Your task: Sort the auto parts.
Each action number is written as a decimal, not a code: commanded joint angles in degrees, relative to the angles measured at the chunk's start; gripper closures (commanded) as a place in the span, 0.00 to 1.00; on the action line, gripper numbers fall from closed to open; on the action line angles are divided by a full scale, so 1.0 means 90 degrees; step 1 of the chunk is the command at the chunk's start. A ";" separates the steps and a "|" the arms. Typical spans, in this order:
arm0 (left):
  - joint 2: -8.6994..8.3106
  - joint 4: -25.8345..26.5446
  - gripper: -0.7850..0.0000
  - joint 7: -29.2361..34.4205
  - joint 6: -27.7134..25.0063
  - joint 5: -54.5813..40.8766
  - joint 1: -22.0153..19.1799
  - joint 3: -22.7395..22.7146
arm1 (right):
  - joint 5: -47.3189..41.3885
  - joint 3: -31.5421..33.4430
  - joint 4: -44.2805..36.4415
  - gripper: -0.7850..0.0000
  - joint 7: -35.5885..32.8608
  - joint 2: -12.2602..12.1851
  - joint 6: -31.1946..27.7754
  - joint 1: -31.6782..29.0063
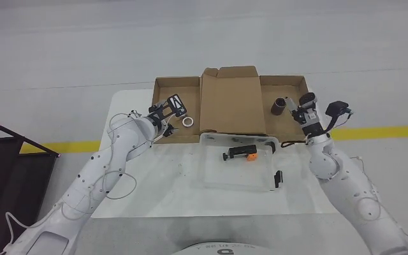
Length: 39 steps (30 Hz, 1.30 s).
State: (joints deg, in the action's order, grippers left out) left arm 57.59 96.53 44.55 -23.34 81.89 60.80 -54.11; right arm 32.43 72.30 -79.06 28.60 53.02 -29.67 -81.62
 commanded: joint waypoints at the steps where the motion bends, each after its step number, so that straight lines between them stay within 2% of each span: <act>1: 0.0000 0.0000 0.00 0.0000 0.0000 0.0000 0.0000 0.0000 | -0.0138 0.0298 -0.0337 0.00 -0.0012 -0.0057 -0.0666 -0.0347; 3: 0.0000 0.0000 0.00 0.0000 0.0000 0.0000 0.0000 0.0000 | -0.0409 0.0559 -0.0600 0.00 -0.0128 -0.0109 -0.1336 -0.0675; 4: 0.0000 0.0000 0.00 0.0000 0.0000 0.0000 0.0000 0.0000 | -0.0486 0.0601 -0.0634 0.00 -0.0153 -0.0117 -0.1453 -0.0723; 14: 0.0000 0.0000 0.00 0.0000 0.0000 0.0000 0.0000 0.0000 | -0.0486 0.0601 -0.0634 0.00 -0.0153 -0.0117 -0.1453 -0.0723; 16: 0.0000 0.0000 0.00 0.0000 0.0000 0.0000 0.0000 0.0000 | -0.0281 0.0585 -0.0703 0.00 -0.0317 -0.0109 -0.1286 -0.0691; 19: 0.0000 0.0000 0.00 0.0000 0.0000 0.0000 0.0000 0.0000 | 0.0968 0.0536 -0.1045 0.00 -0.0533 -0.0090 -0.0515 -0.0671; 23: 0.0000 0.0000 0.00 0.0000 0.0000 0.0000 0.0000 0.0000 | 0.3097 0.0332 -0.1634 0.00 -0.0604 -0.0103 -0.0342 -0.0741; 26: 0.0000 0.0000 0.00 0.0000 0.0000 0.0000 0.0000 0.0000 | 0.4411 0.0213 -0.1906 0.00 -0.0275 -0.0110 -0.0039 -0.0962; 34: 0.0000 0.0000 0.00 0.0000 0.0000 0.0000 0.0000 0.0000 | 0.6198 0.0133 -0.2218 0.00 0.0245 -0.0148 0.0260 -0.1314; 39: 0.0000 0.0000 0.00 0.0000 0.0000 0.0000 0.0000 0.0000 | 0.6875 -0.0006 -0.2338 0.00 0.0173 -0.0146 0.0438 -0.1416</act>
State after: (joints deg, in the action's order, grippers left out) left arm 57.59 96.53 44.55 -23.34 81.89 60.80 -54.11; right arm 93.86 72.45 -100.02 30.48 51.66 -25.93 -94.38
